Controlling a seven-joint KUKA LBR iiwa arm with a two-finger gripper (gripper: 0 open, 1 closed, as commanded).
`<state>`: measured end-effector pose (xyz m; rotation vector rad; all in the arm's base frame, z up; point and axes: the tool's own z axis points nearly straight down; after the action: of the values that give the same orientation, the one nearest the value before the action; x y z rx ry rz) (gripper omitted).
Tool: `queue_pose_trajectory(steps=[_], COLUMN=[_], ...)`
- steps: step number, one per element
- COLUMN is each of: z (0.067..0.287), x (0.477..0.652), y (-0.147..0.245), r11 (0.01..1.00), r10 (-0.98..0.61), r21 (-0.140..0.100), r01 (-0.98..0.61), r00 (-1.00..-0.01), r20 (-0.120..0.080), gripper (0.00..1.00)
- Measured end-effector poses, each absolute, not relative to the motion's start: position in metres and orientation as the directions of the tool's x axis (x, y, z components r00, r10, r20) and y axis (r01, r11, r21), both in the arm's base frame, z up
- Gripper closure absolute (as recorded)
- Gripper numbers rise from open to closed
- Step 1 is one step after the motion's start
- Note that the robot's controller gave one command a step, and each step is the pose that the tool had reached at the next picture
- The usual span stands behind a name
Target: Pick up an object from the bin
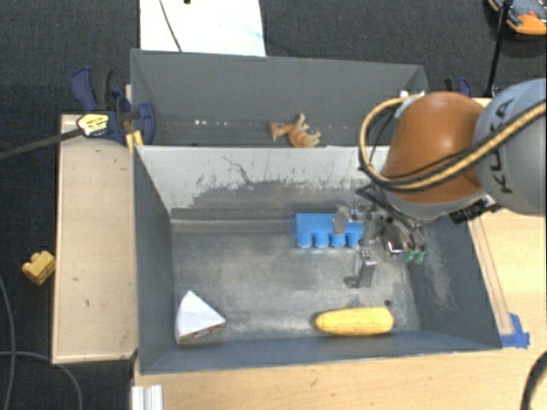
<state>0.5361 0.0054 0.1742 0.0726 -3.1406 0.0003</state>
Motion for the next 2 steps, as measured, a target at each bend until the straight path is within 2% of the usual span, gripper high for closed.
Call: queue_pose_trajectory(steps=[1,2], z=[0.170,0.131], x=[0.533,0.492], y=[-0.024,-0.011], r11=[0.987,0.935], r10=[-0.160,-0.356], r21=[-0.001,-0.002], r01=[-0.160,-0.356], r00=[-0.987,-0.935], r20=[-0.008,-0.004], gripper=[0.00,0.00])
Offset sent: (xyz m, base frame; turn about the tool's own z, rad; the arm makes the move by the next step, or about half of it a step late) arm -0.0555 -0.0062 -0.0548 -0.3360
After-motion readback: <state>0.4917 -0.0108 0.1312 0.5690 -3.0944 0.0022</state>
